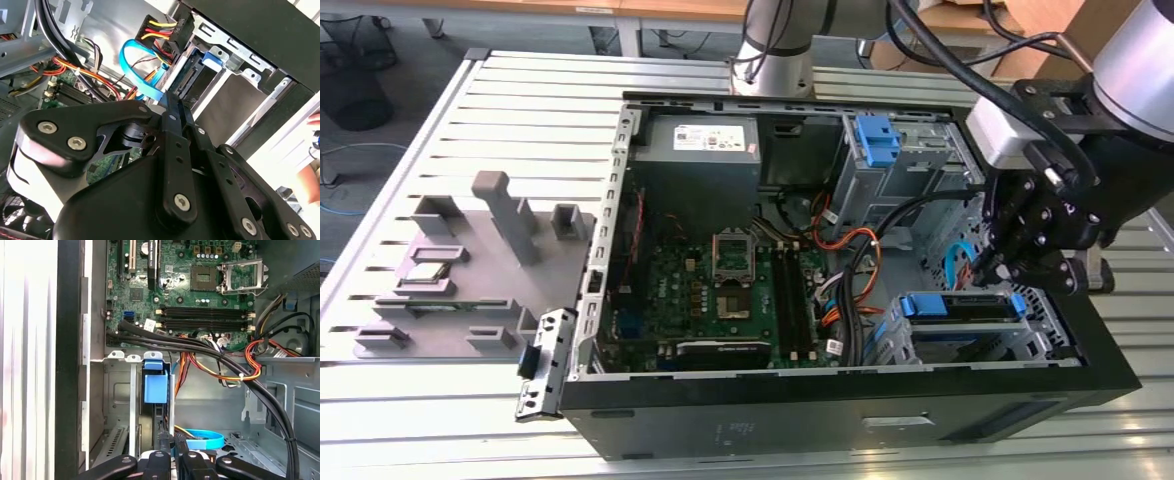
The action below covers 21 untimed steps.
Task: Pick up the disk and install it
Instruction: 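Insert the first disk wire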
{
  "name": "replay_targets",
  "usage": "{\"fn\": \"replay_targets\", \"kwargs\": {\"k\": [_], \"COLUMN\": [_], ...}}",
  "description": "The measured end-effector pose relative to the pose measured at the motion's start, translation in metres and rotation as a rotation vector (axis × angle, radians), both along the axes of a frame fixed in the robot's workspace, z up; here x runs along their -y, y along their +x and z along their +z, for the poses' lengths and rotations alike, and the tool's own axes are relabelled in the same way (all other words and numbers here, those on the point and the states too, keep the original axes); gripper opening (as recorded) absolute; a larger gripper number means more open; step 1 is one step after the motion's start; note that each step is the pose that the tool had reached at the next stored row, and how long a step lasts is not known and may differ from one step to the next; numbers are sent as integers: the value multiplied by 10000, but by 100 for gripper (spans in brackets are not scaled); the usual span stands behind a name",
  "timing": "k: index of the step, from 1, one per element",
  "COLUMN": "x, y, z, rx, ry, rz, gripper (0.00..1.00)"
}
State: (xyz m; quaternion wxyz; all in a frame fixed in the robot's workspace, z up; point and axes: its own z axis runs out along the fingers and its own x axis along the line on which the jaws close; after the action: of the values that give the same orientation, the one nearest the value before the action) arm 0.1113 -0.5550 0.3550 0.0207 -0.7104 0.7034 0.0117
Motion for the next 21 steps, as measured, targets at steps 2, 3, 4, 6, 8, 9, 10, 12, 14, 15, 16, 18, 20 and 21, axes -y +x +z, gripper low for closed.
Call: {"fn": "replay_targets", "kwargs": {"k": [2,3,4,6,8,9,10,12,14,15,16,18,20,21], "x": [9,12,17,25,33,37,41,48,55,58,60,66,70,71], "y": [-7,-10,-15,-23,-31,-36,-40,-52,-65,-72,-78,-92,-111,-124], "z": [-5,-9,-13,-20,-27,-32,-35,-44,-57,-62,-67,-79,-93,-100], "rx": [81,123,166,254,337,382,426,513,594,633,671,745,809,840], "ry": [-4,-4,-5,-6,-7,-7,-9,-10,-8,-9,-9,-8,-9,-11], "rz": [50,75,98,147,194,219,242,288,332,355,377,419,454,461], "gripper": [16,16,16,16,16,16,16,16,16,16,16,16,16,16]}}
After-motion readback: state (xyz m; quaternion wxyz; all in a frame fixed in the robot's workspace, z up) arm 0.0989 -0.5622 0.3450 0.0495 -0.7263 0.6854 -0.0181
